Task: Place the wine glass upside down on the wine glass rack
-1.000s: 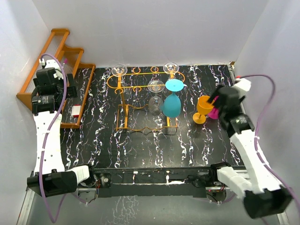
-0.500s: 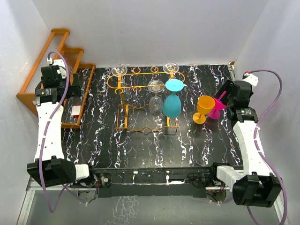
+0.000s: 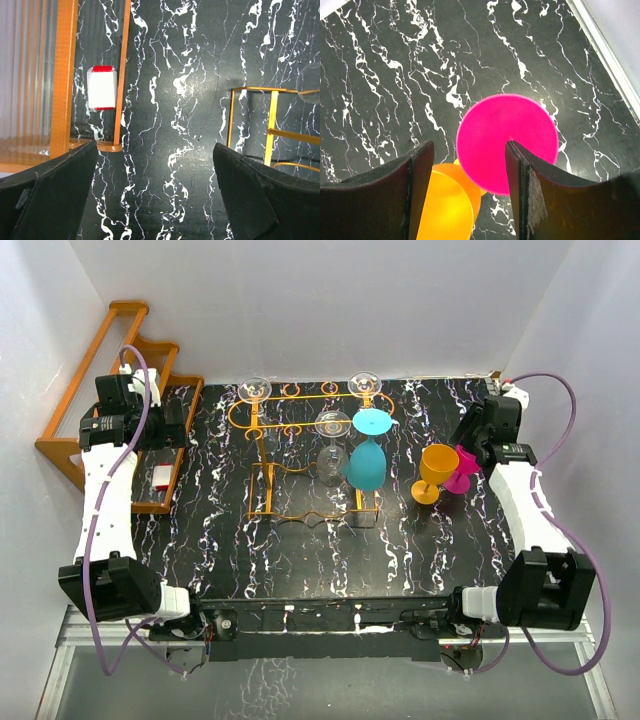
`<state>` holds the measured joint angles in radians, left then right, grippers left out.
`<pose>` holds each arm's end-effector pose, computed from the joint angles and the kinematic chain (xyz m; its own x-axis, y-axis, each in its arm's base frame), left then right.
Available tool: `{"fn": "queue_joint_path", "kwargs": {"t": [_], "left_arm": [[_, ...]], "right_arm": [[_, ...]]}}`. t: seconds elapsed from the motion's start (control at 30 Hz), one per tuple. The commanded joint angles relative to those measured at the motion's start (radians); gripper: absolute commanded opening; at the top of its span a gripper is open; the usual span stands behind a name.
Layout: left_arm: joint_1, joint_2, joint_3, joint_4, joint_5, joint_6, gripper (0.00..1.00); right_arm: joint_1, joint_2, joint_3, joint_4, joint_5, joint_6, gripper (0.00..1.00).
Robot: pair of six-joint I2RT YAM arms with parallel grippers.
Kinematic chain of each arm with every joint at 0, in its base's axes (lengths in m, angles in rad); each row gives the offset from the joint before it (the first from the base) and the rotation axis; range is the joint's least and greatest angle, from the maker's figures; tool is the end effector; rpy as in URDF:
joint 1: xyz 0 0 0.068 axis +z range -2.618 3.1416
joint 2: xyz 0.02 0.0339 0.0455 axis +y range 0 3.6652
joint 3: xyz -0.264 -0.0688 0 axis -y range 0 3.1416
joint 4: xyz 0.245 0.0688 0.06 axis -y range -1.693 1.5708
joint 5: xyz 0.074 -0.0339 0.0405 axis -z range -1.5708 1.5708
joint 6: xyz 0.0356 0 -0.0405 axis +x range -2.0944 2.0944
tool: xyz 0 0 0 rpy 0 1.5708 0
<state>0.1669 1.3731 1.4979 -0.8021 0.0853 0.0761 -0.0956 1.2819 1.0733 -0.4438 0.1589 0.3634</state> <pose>0.2856 0.0450 0.3938 -0.6238 -0.0283 -0.7811 -0.0528 0.9986 0.0060 0.2818 -0.0327 0.3083 -0.4869 0.3993 -0.7769 0.4199 0.8869 0.1927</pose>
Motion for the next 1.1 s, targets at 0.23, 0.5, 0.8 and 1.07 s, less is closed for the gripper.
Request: {"fn": "queue_joint_path", "kwargs": {"t": [0.23, 0.5, 0.8, 1.07], "left_arm": [[-0.006, -0.019, 0.021, -0.040, 0.033, 0.006, 0.97], [-0.011, -0.023, 0.012, -0.034, 0.022, 0.006, 0.97], [-0.022, -0.022, -0.014, -0.036, 0.017, 0.015, 0.97], [-0.035, -0.009, 0.207, -0.089, -0.051, 0.046, 0.97]], "right_arm": [[-0.003, 0.146, 0.131, 0.116, 0.003, -0.004, 0.60], [-0.004, 0.183, 0.116, 0.117, 0.013, -0.009, 0.58], [-0.006, 0.182, 0.116, 0.088, 0.033, 0.001, 0.08], [-0.005, -0.069, 0.299, 0.056, 0.104, 0.019, 0.08]]}}
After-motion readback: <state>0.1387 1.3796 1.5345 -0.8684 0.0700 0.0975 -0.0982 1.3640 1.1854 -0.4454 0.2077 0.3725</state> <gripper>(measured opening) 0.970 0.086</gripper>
